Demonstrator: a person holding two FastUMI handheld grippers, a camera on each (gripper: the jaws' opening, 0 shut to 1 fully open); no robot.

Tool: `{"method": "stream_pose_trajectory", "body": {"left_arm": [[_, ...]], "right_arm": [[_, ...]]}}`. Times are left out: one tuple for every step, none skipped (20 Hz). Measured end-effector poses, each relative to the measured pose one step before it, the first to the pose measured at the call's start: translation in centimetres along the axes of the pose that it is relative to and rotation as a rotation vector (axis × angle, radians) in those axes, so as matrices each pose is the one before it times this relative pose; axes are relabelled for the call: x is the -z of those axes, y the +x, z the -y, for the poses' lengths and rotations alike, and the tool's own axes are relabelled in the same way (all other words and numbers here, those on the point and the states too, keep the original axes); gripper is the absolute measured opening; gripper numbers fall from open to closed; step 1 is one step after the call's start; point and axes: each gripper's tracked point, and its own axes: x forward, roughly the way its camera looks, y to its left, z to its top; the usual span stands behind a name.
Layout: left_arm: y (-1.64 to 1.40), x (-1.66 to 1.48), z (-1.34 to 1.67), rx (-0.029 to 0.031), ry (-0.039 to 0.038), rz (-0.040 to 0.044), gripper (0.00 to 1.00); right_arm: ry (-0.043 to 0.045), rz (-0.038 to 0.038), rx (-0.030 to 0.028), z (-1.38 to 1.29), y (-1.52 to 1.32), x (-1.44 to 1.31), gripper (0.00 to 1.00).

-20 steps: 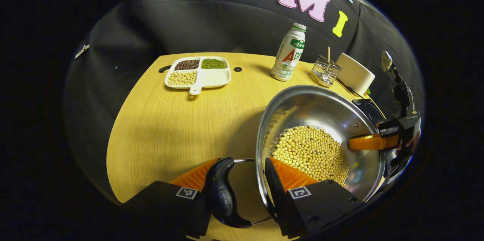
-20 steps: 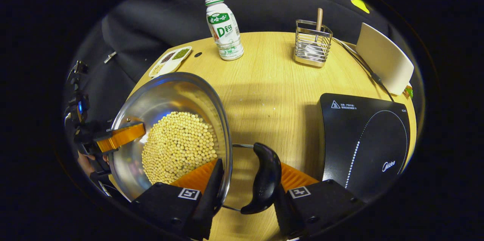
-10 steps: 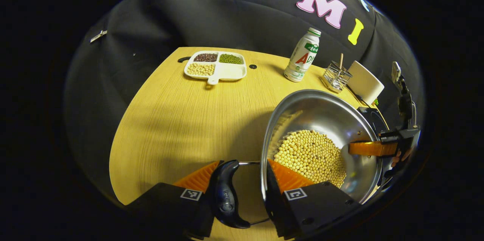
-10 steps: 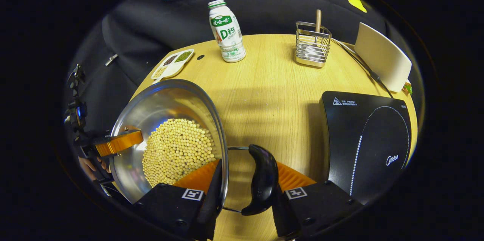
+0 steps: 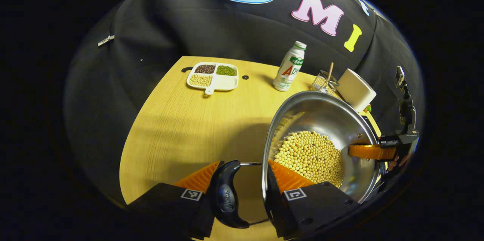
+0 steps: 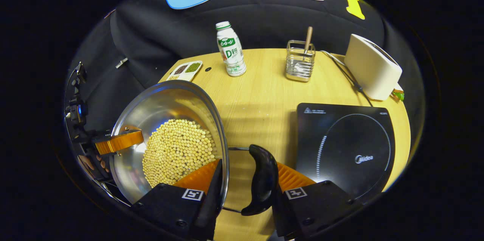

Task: First push the handle of the pot to place it horizontally, then grasp the pot with both hands and set it on the induction cooktop.

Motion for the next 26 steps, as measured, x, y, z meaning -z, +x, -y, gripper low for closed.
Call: {"method": "stream_pose_trajectory", "body": {"left_arm": [[-0.567, -0.454, 1.192, 0.00161, 0.00564, 0.00689, 0.65], [-0.396, -0.334, 1.231, 0.00125, 0.00850, 0.00541, 0.63], [-0.314, -0.456, 1.251, 0.00049, 0.00671, 0.00611, 0.63], [-0.265, -0.302, 1.284, 0.00269, 0.00785, 0.00234, 0.63], [-0.075, -0.354, 1.273, 0.00750, 0.00498, 0.00196, 0.63], [-0.033, -0.137, 1.455, 0.00913, 0.00205, -0.00279, 0.61], [0.070, -0.272, 1.541, 0.00677, 0.00273, -0.00133, 0.61], [0.040, -0.307, 1.537, 0.00469, 0.00406, 0.00449, 0.61], [0.118, -0.348, 1.542, 0.00239, 0.00528, 0.00608, 0.63], [0.214, -0.171, 1.576, 0.00383, 0.00499, 0.00456, 0.63], [0.163, -0.200, 1.420, 0.00514, 0.00431, 0.00340, 0.61], [0.236, -0.112, 1.489, 0.00626, 0.00267, 0.00245, 0.61], [0.286, 0.020, 1.336, 0.00501, 0.00329, -0.00275, 0.63], [0.367, 0.081, 1.246, 0.00292, 0.00288, -0.00203, 0.63], [0.327, -0.053, 1.247, 0.00160, 0.00531, -0.00019, 0.63], [0.348, 0.060, 1.179, 0.00076, 0.00608, -0.00146, 0.61], [0.326, -0.039, 1.109, 0.00140, 0.00629, -0.00130, 0.61], [0.538, -0.227, 0.961, 0.00177, 0.00546, 0.00492, 0.61], [0.495, 0.025, 1.091, 0.00296, 0.00286, -0.00071, 0.61], [0.275, -0.014, 0.986, 0.00330, -0.00108, -0.00133, 0.63], [0.433, -0.147, 0.876, 0.00284, -0.00100, 0.00059, 0.63], [0.565, -0.022, 0.790, 0.00231, 0.00260, -0.00045, 0.63], [0.539, -0.065, 0.715, 0.00218, 0.00082, -0.00077, 0.63], [0.542, 0.001, 0.742, 0.00265, -0.00126, -0.00248, 0.63], [0.589, -0.062, 0.627, 0.00313, -0.00233, -0.00335, 0.63], [0.589, 0.033, 0.650, 0.00316, -0.00112, -0.00095, 0.63]], "right_arm": [[0.00059, 0.00557, -0.00140, 0.775, -1.013, -0.219, 0.63], [0.00513, 0.01209, 0.00049, 0.856, -0.970, -0.385, 0.63], [-0.00027, 0.00389, 0.00129, 0.956, -0.880, -0.152, 0.63], [0.00283, 0.01112, 0.00269, 0.971, -0.841, -0.256, 0.63], [-0.00019, 0.00676, 0.00267, 1.025, -0.807, -0.131, 0.63], [0.00358, 0.01067, 0.00456, 1.151, -0.834, -0.319, 0.59], [0.00393, 0.00814, 0.00451, 1.290, -0.826, -0.223, 0.58], [0.00540, 0.00500, 0.00523, 1.370, -0.666, -0.206, 0.63], [0.00509, 0.00529, 0.00296, 1.337, -0.597, -0.185, 0.63], [0.00654, 0.00891, 0.00379, 1.305, -0.647, -0.301, 0.63], [0.00200, 0.01144, 0.00226, 1.365, -0.637, -0.215, 0.63], [-0.00022, 0.00646, 0.00198, 1.290, -0.550, -0.096, 0.58], [0.00628, 0.00430, 0.00253, 1.319, -0.419, 0.028, 0.63], [0.00737, 0.00154, 0.00342, 1.265, -0.430, 0.005, 0.63], [0.00624, -0.00260, 0.00234, 1.184, -0.304, 0.186, 0.63], [0.00616, -0.00477, 0.00220, 1.164, -0.253, 0.142, 0.63], [0.00599, -0.00394, 0.00236, 1.076, -0.176, 0.042, 0.63], [0.00375, -0.00431, 0.00242, 1.080, -0.145, 0.006, 0.63], [0.00400, -0.00043, 0.00075, 0.982, -0.135, -0.064, 0.63], [0.00608, 0.00042, 0.00016, 0.974, -0.162, -0.191, 0.63], [0.00127, 0.00029, 0.00017, 0.984, -0.068, -0.117, 0.63], [-0.00088, -0.00040, 0.00185, 0.827, 0.013, -0.145, 0.63], [-0.00017, -0.00205, 0.00243, 0.918, 0.054, -0.105, 0.63], [0.00113, -0.00241, 0.00227, 0.863, 0.016, -0.125, 0.63], [0.00162, -0.00309, 0.00265, 0.786, 0.090, -0.081, 0.63], [0.00027, -0.00422, 0.00351, 0.845, 0.181, -0.013, 0.63]]}}
